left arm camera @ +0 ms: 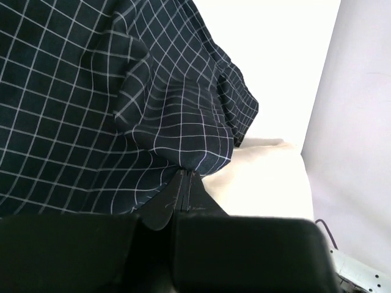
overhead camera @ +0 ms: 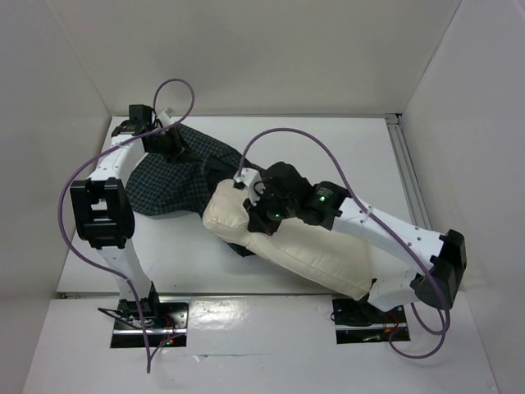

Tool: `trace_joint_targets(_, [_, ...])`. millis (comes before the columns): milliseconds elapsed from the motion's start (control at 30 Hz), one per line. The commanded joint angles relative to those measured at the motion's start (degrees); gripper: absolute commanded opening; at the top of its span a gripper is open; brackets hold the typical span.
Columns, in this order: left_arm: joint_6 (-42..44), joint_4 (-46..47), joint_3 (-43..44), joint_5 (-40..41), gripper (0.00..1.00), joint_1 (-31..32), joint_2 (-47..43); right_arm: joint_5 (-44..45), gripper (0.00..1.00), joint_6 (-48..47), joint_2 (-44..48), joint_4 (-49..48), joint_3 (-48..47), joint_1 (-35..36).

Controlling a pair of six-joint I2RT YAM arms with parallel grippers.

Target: Put the pillow into the pillowcase

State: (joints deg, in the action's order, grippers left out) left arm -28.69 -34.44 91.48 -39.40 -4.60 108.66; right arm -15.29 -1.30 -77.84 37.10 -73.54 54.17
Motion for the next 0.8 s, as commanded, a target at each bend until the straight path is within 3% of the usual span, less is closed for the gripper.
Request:
trace_joint_targets(0, [1.4, -0.6, -0.8, -2.4, 0.00, -0.3, -6.0, 6.8, 0.00, -2.2, -1.0, -1.2, -2.8, 0.7])
trace_joint_targets(133, [3.8, -2.3, -6.0, -1.8, 0.00, -0.3, -11.2, 23.4, 0.00, -3.9, -2.2, -5.2, -4.3, 0.7])
trace_joint_targets(300, [6.6, -5.1, -8.2, -1.3, 0.00, -0.3, -13.3, 33.1, 0.00, -5.7, -2.2, -10.3, -4.9, 1.2])
trace_joint_targets(633, [7.4, -5.9, -8.9, -2.6, 0.00, -0.3, -15.1, 29.3, 0.00, -7.0, -9.0, -11.9, -3.7, 1.7])
trace_joint_targets(767, [7.4, -5.9, -9.5, -2.1, 0.00, -0.3, -15.1, 28.7, 0.00, -4.8, -0.7, -14.4, -0.6, 1.7])
